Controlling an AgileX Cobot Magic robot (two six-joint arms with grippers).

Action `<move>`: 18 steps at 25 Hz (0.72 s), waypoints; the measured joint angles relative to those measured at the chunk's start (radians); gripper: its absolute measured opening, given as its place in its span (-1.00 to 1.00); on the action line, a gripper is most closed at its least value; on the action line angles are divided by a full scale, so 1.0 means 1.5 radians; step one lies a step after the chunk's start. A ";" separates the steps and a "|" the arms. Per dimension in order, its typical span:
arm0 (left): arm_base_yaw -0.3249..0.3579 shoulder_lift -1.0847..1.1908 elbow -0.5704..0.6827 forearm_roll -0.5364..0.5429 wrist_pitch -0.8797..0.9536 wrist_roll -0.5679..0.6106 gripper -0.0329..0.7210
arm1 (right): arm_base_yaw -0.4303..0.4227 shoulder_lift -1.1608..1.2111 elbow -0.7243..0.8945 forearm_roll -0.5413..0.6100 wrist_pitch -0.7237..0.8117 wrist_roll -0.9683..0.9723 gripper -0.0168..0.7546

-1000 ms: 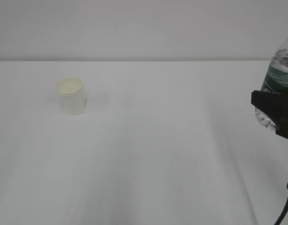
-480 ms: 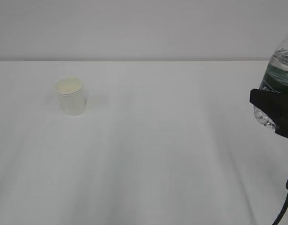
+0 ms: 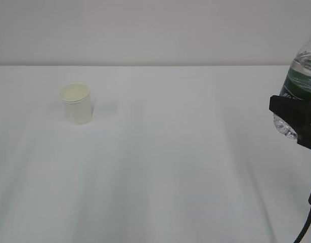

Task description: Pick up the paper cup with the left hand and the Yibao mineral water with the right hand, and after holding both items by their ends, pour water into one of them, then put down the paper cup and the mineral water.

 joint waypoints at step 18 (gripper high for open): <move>-0.003 0.243 0.022 0.000 -0.183 0.000 0.59 | 0.000 0.000 0.000 0.000 -0.004 0.000 0.13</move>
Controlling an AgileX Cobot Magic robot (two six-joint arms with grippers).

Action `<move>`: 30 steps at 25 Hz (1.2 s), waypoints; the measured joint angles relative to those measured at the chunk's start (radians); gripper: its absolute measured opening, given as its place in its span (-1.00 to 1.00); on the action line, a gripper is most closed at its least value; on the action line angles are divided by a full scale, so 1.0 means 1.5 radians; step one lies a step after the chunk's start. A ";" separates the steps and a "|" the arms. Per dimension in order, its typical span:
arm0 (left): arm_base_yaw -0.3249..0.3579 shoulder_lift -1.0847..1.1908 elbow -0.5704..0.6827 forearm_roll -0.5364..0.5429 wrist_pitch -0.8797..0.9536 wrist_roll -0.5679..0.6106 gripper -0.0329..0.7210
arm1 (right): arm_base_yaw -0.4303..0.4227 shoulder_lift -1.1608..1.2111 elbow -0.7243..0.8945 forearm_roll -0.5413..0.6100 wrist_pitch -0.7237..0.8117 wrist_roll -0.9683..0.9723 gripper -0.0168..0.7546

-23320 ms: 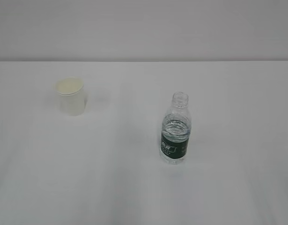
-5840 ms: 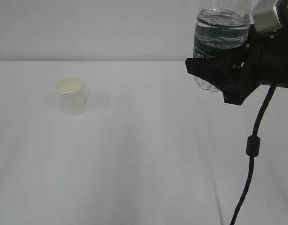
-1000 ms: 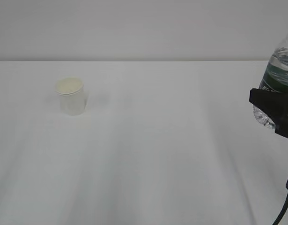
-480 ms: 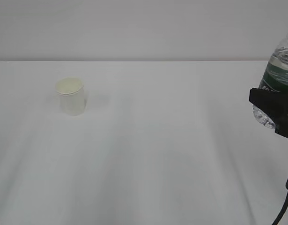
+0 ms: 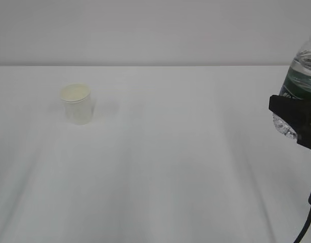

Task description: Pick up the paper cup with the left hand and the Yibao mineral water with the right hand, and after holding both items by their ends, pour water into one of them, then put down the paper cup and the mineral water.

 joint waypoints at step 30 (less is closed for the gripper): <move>-0.010 0.298 0.057 0.056 -0.350 -0.019 0.50 | 0.000 0.000 0.000 -0.015 -0.001 0.000 0.13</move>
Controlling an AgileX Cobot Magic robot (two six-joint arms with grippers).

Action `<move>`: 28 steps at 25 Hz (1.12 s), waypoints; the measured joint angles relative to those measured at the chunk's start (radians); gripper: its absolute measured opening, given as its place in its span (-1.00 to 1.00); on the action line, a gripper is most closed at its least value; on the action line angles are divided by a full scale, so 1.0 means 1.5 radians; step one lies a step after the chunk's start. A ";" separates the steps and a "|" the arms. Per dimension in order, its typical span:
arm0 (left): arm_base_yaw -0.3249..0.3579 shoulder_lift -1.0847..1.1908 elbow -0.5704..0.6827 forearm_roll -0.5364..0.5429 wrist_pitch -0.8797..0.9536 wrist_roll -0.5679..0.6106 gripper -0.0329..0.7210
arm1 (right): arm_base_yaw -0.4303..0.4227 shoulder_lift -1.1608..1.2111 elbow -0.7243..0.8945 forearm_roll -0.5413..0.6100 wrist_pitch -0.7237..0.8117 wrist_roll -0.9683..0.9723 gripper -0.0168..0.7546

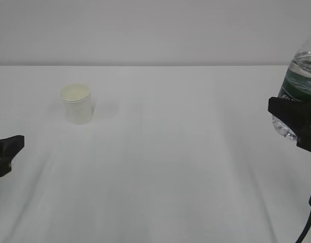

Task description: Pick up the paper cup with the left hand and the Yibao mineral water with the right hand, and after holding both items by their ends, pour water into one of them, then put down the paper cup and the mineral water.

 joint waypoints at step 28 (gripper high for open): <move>0.000 0.235 0.000 0.094 -0.328 -0.043 0.47 | 0.000 0.000 0.000 -0.014 0.000 -0.001 0.13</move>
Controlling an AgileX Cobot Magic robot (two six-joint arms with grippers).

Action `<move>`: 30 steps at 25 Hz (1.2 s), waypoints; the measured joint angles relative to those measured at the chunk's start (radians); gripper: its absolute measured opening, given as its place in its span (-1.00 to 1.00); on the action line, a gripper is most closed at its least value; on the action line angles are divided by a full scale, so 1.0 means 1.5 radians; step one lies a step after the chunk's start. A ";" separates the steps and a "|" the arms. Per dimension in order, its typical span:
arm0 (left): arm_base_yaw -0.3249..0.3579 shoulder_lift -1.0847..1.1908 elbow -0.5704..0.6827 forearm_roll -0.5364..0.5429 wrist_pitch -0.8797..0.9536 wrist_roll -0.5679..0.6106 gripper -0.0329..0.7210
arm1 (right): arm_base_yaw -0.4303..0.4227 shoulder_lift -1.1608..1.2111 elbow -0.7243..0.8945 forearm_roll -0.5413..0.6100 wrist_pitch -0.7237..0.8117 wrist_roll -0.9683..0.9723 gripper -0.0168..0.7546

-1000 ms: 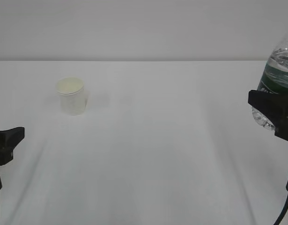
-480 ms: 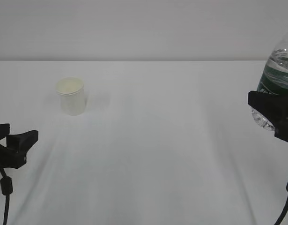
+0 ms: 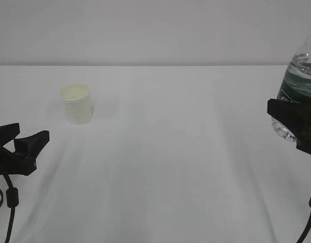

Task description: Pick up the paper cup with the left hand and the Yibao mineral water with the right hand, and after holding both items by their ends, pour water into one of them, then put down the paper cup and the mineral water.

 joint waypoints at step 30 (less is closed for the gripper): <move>0.000 0.101 -0.001 0.011 -0.039 0.000 0.62 | 0.000 0.000 0.000 -0.025 -0.002 0.014 0.13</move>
